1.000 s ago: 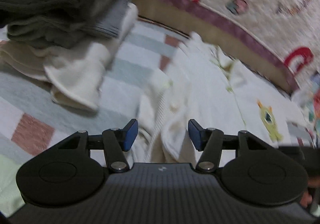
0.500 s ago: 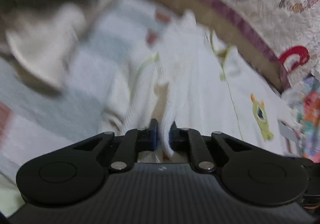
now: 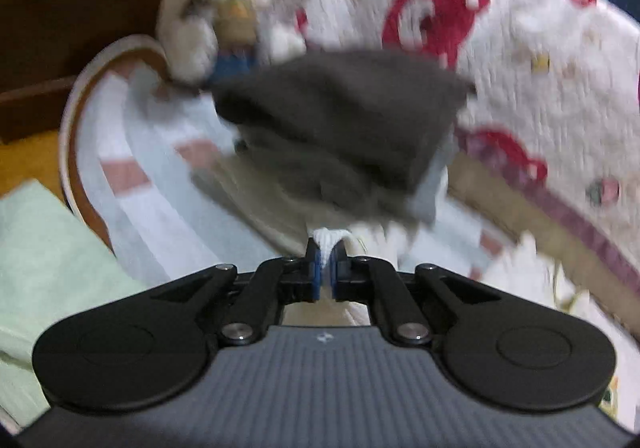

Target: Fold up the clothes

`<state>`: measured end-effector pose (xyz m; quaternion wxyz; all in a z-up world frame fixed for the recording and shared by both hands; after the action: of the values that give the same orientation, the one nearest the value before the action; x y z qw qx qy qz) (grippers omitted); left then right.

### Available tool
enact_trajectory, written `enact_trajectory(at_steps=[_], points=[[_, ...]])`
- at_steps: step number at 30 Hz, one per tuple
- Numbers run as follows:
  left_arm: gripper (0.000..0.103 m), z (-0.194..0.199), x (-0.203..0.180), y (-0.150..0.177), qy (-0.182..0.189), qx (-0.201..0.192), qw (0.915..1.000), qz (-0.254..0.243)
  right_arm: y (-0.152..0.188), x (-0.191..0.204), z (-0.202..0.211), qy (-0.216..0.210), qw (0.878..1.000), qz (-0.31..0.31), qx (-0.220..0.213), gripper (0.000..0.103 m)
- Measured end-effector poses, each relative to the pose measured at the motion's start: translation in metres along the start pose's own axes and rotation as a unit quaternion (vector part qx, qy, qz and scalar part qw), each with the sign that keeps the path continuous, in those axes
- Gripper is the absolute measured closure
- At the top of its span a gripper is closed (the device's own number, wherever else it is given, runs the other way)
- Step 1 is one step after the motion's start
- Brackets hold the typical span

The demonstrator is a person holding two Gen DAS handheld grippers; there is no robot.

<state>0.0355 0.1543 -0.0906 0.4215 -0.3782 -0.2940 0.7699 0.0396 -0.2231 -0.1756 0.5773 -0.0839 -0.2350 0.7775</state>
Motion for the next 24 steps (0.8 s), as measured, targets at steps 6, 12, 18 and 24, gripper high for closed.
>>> enact_trajectory(at_steps=[6,12,18,24], points=[[0.088,0.002,0.013,0.019,-0.045,0.037,0.9969,0.054,0.011,-0.004,-0.006,-0.024,1.000,-0.008,0.003,0.059],[0.088,-0.049,-0.015,0.087,0.056,0.285,0.9561,0.035,0.013,-0.007,-0.007,-0.015,1.000,-0.011,0.017,0.059],[0.060,-0.015,-0.015,0.038,0.035,0.151,0.9879,-0.011,0.022,-0.005,-0.014,-0.009,1.000,0.002,0.026,0.056],[0.033,-0.043,0.000,-0.007,-0.012,0.120,0.9927,-0.005,0.021,-0.003,-0.014,-0.005,0.999,0.014,0.030,0.056]])
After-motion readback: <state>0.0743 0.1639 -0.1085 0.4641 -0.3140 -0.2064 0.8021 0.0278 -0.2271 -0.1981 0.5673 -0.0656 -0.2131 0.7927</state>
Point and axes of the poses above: each gripper's, at about its wrist camera, not at the fingertips, and z roughly against the way its jaws point, x to its left, y to its underside, the point moved 4 cm from there along -z, roughly the way its jaws point, and after that the axes turned 5 degrees about x, right-handed, at the moved point
